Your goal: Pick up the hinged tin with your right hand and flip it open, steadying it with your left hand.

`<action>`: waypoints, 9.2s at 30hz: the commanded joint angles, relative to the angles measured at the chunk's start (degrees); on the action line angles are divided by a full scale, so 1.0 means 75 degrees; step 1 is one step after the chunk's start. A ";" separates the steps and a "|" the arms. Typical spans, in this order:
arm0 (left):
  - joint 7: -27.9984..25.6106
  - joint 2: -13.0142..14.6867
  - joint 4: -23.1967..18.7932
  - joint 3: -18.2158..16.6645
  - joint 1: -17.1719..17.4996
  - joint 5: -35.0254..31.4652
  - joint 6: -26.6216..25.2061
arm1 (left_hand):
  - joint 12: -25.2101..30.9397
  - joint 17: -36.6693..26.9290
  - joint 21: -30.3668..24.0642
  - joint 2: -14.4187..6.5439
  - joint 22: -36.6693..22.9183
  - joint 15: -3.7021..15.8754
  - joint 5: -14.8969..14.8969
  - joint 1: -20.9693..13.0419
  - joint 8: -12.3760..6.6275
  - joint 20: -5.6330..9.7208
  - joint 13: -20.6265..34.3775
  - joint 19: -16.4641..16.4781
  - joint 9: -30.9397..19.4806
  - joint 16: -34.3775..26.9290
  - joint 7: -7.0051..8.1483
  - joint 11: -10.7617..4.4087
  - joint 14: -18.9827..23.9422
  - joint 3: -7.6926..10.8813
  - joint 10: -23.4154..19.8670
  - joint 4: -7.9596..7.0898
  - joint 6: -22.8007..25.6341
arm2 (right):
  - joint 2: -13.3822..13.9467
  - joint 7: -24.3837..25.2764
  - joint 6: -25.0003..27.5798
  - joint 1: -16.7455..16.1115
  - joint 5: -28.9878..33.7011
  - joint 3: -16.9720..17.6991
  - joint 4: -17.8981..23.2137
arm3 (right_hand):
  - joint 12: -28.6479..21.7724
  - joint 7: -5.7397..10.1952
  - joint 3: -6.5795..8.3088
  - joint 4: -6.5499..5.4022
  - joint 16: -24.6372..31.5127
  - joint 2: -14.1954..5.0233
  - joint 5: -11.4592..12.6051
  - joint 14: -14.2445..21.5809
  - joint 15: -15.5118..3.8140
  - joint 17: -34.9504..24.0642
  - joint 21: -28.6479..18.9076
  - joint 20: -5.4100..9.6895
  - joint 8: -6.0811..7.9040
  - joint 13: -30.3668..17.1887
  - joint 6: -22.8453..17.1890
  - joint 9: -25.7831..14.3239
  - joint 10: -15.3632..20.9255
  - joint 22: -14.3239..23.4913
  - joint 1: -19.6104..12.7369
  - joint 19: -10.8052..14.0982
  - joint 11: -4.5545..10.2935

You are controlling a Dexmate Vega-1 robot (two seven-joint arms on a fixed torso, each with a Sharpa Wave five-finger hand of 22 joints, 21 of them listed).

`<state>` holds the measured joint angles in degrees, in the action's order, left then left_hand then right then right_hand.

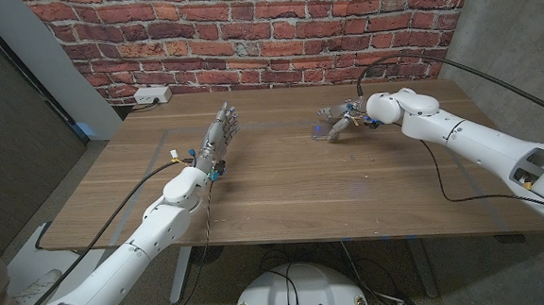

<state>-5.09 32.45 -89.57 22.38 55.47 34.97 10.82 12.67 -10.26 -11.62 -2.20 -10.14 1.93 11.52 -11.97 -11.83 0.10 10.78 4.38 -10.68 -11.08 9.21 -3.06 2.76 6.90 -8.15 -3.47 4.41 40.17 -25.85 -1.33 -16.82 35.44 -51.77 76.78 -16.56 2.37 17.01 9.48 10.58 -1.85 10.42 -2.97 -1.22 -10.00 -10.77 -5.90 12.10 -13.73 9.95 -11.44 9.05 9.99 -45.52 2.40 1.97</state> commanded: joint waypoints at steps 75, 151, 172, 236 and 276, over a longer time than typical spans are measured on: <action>-0.0014 -0.0140 0.0112 0.0067 0.0019 0.0079 0.0016 | -0.0033 -0.0038 0.0037 -0.0071 -0.0020 0.0310 -0.0024 -0.0027 0.0075 -0.0049 0.0042 -0.0044 -0.0011 0.0033 0.0012 -0.0006 0.0059 -0.0048 -0.0163 -0.0003 -0.0077 | -0.0064 0.0227 0.0137 -0.0002 0.0830 -0.0479 -0.0056 | -0.0848 0.0138 -0.0221 -0.0222 0.0118 -0.0165 -0.0022 0.0499 -0.0450 -0.0061 -0.0082 0.0311 0.0052 -0.0519 0.0441 -0.0016 0.1087 0.0034 -0.0268 0.0153 0.0968; -0.0133 -0.0301 -0.0285 0.0099 -0.0045 -0.0326 0.0582 | -0.0087 -0.0023 0.0081 -0.0168 -0.0016 0.0284 -0.0021 -0.0404 0.0231 -0.0104 0.0044 -0.0251 -0.0006 0.0121 0.0277 -0.0210 -0.0326 -0.0022 -0.0250 0.0170 -0.1621 | 0.0360 0.1975 0.0403 -0.2439 -0.6246 0.2794 0.1664 | -0.1998 0.0561 -0.0216 -0.0210 0.0302 -0.0763 -0.0028 0.1869 -0.1007 -0.0125 -0.0230 0.0373 0.0290 -0.1527 -0.0856 0.0018 0.2751 0.0057 -0.1090 0.1083 0.1416; -0.0444 -0.0150 -0.0585 0.0199 -0.0253 -0.0863 0.0226 | -0.0060 0.0020 0.0069 -0.0786 0.0003 0.0449 -0.0044 -0.1921 0.0134 0.0161 0.0039 -0.0482 0.0000 0.0100 0.0115 -0.0474 -0.0772 0.0741 -0.0336 0.0975 -0.1845 | 0.0276 0.2134 0.0777 -0.2653 -0.6983 0.2782 0.1948 | -0.2004 0.0527 -0.0231 -0.0196 0.0307 -0.0773 -0.0013 0.1898 -0.0935 -0.0120 -0.0218 0.0316 0.0279 -0.1576 -0.0915 0.0020 0.2828 0.0057 -0.1127 0.1116 0.1414; 0.0128 0.0085 -0.0498 0.0587 -0.0865 -0.1591 0.0157 | 0.0074 -0.0055 0.0062 0.0595 -0.0060 -0.0153 -0.0010 -0.3436 0.0228 -0.0702 0.0165 -0.1194 -0.0047 0.0027 -0.0174 -0.1134 -0.1530 0.0520 -0.1498 0.1659 -0.3809 | 0.0255 0.1614 0.0102 -0.2842 -0.7793 0.2826 0.2552 | -0.1966 0.0514 -0.0326 -0.0209 0.0304 -0.0749 0.0005 0.1931 -0.0958 -0.0117 -0.0175 0.0308 0.0232 -0.1691 -0.1024 0.0021 0.2962 0.0059 -0.1115 0.1149 0.1413; 0.0272 -0.0123 -0.0272 0.0681 -0.1048 -0.1692 0.0478 | 0.0234 -0.0076 -0.0007 0.1023 -0.0059 0.0031 0.0228 -0.3911 0.0116 -0.0761 0.0188 -0.1092 -0.0056 -0.0081 -0.0396 -0.1239 -0.1129 0.0270 -0.2389 0.1577 -0.4181 | 0.0202 0.1347 -0.0048 -0.2914 -0.8002 0.2784 0.2778 | -0.1926 0.0563 -0.0367 -0.0196 0.0296 -0.0733 0.0003 0.1947 -0.0991 -0.0111 -0.0154 0.0295 0.0206 -0.1755 -0.1078 0.0019 0.2994 0.0059 -0.1147 0.1156 0.1414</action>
<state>-3.89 31.96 -92.28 27.25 48.05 22.09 13.51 14.41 -10.53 -11.50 5.99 -10.27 2.05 13.05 -41.16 -10.64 -5.44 11.87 -3.38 -10.80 -11.91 6.22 -12.30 -5.35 9.02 -25.57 8.61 -9.84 41.81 -15.19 -1.24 -38.46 -24.07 -30.84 97.28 -30.74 6.55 14.53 8.14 12.80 -6.77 10.13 11.08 -2.16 -10.66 -12.09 -3.48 13.83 -26.86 2.04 -11.22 22.24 10.26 -54.18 11.03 3.93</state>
